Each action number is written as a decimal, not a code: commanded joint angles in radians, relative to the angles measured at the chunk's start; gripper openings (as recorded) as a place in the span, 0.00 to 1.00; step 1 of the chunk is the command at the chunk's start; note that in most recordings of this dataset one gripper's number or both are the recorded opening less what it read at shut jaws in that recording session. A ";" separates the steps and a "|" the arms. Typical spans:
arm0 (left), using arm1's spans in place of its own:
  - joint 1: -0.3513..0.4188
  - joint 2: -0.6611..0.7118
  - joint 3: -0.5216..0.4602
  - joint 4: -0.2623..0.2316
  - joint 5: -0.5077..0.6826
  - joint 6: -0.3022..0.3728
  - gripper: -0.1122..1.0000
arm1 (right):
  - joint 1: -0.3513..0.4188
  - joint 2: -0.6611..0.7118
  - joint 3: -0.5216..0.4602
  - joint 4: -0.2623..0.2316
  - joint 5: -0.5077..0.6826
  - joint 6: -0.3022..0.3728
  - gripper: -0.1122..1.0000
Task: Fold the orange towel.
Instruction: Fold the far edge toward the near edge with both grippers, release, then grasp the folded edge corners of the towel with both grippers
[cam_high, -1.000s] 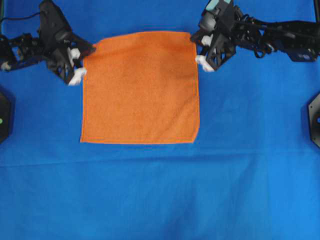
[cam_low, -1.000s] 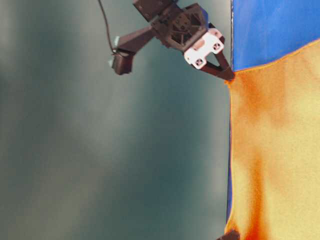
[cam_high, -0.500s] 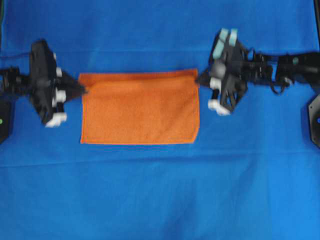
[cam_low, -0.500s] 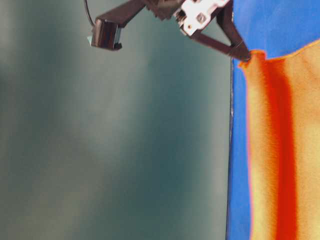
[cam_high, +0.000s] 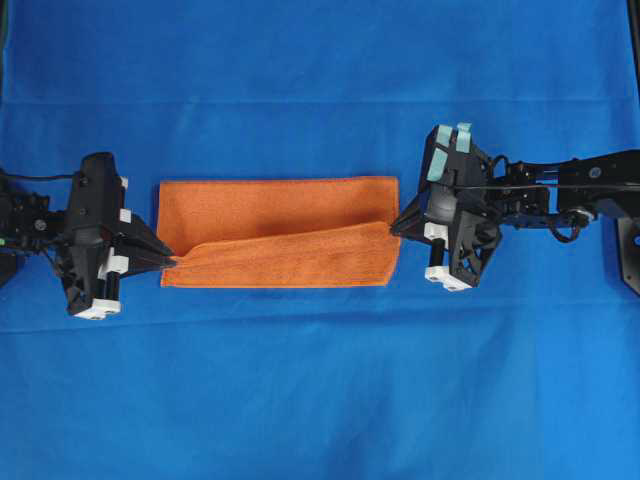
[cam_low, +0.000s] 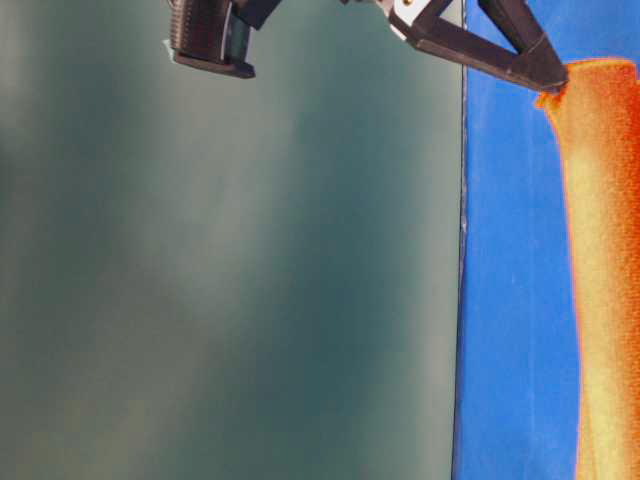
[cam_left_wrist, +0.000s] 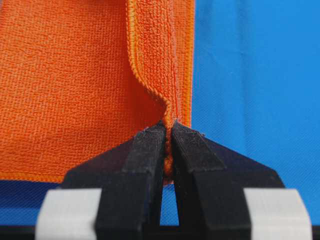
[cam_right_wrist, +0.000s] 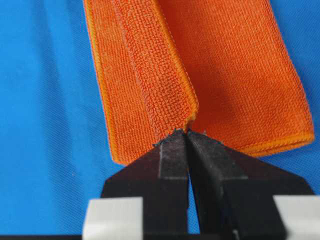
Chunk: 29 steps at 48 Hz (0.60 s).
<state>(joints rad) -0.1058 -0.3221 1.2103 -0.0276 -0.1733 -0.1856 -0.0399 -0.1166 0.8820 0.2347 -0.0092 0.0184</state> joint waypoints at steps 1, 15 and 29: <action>-0.005 0.014 -0.026 -0.003 -0.003 0.003 0.11 | 0.005 0.002 -0.012 0.014 -0.005 -0.002 0.12; 0.011 0.081 -0.054 -0.002 -0.005 0.003 0.13 | 0.006 0.048 -0.021 0.029 -0.005 -0.002 0.12; 0.011 0.072 -0.061 -0.002 -0.003 0.006 0.67 | 0.044 0.046 -0.035 0.038 -0.003 -0.005 0.50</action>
<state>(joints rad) -0.0966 -0.2316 1.1628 -0.0276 -0.1733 -0.1825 -0.0092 -0.0568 0.8698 0.2684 -0.0092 0.0169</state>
